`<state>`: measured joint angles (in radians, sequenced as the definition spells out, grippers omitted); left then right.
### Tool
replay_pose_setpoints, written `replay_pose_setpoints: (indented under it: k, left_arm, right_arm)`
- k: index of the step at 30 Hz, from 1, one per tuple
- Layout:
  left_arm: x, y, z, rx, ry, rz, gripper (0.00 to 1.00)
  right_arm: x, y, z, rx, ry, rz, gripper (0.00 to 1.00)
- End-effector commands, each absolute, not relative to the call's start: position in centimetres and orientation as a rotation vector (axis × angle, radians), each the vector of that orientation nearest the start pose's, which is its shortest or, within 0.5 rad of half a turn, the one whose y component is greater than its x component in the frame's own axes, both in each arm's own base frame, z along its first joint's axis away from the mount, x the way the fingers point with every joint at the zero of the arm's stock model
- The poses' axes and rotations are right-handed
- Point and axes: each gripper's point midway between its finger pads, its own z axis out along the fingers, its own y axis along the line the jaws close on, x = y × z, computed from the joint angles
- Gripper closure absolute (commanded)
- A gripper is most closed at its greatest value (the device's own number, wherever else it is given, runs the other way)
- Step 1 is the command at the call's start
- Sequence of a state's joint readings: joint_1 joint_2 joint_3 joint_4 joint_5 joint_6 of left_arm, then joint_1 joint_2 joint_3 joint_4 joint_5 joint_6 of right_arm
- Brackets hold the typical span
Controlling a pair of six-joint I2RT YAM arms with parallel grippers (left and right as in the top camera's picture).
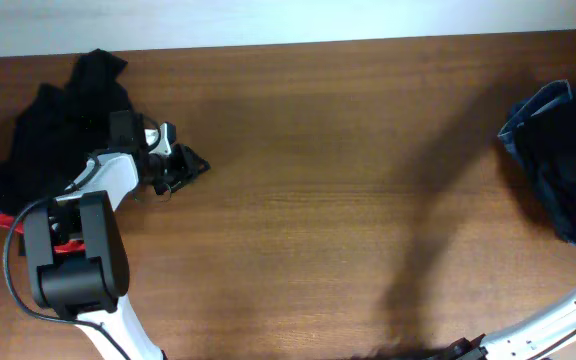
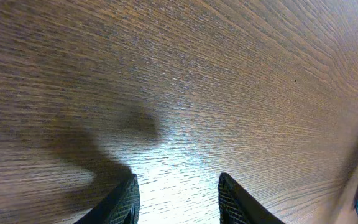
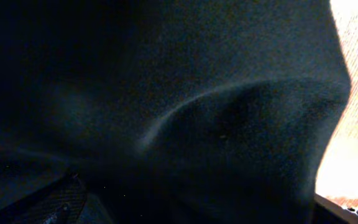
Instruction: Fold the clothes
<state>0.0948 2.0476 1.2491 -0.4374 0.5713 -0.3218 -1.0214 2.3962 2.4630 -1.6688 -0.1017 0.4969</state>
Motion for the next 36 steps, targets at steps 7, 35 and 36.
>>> replay_pose_setpoints:
  k: [7, 35, 36]
  left_arm:
    - [42.3, -4.4, -1.0, -0.492, 2.784, -0.765, 0.59]
    - [42.5, -4.3, -1.0, -0.488, 2.774, -0.759, 0.58]
    - [42.5, -4.3, -1.0, -0.488, 2.775, -0.759, 0.59]
  right_arm:
    - [29.5, -37.2, 17.2, 1.807, 2.219, 0.404, 0.01]
    - [41.9, -29.6, 24.5, 1.153, 2.287, 0.498, 0.96]
    - [42.5, -29.6, 23.7, 1.146, 2.295, 0.503, 0.96]
